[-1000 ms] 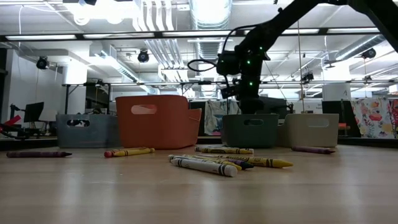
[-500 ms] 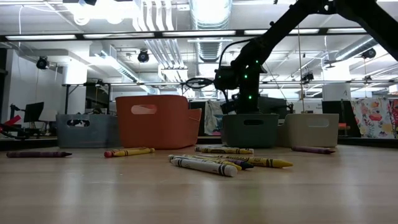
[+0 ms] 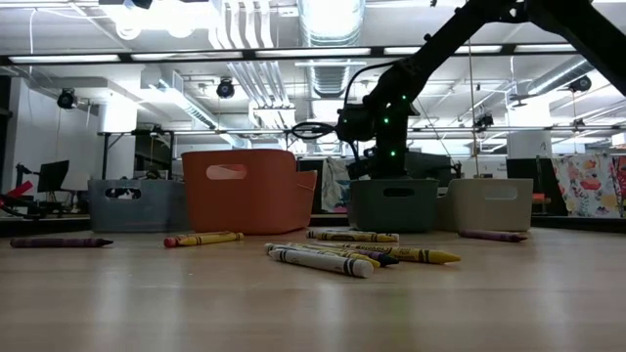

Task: Sort crayons
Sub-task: Put the purple crayon into the blue bin, then put the yellow crayon into the white bin

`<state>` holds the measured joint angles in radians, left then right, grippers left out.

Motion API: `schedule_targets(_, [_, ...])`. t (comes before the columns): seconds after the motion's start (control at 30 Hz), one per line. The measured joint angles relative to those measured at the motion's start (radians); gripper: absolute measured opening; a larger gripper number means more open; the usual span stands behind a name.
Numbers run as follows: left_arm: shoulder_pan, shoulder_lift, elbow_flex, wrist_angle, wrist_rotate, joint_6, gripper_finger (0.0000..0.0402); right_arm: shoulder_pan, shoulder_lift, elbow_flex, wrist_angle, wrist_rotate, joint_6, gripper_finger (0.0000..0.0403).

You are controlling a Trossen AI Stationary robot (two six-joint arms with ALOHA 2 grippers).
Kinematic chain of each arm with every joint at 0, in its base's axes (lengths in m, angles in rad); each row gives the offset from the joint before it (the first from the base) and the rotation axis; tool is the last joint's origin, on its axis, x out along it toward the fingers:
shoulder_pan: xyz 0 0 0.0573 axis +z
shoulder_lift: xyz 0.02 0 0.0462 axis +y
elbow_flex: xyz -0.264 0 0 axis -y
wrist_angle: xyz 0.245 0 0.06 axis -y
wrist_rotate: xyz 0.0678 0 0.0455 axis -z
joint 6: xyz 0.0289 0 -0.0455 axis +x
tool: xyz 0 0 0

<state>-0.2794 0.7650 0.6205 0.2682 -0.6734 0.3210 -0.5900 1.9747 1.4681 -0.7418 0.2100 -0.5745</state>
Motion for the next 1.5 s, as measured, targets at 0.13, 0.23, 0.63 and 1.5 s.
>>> schedule_targets(0.13, [0.000,0.000,0.000,-0.001,0.000,0.000,0.0123,0.000,0.000,0.000,0.000,0.001,0.018,0.0082])
schedule_targets(0.23, [0.000,0.000,0.000,-0.002,0.000,-0.001,0.0123,0.000,-0.005,0.000,-0.003,0.001,0.026,0.0094])
schedule_targets(0.63, [0.000,0.000,0.000,-0.184,0.001,-0.205,0.0123,0.022,-0.172,0.000,-0.112,0.026,0.186,0.0104])
schedule_targets(1.5, [0.000,0.196,0.058,-0.495,0.011,-0.604,0.0123,0.386,-0.600,-0.038,-0.409,-0.192,1.016,0.0073])
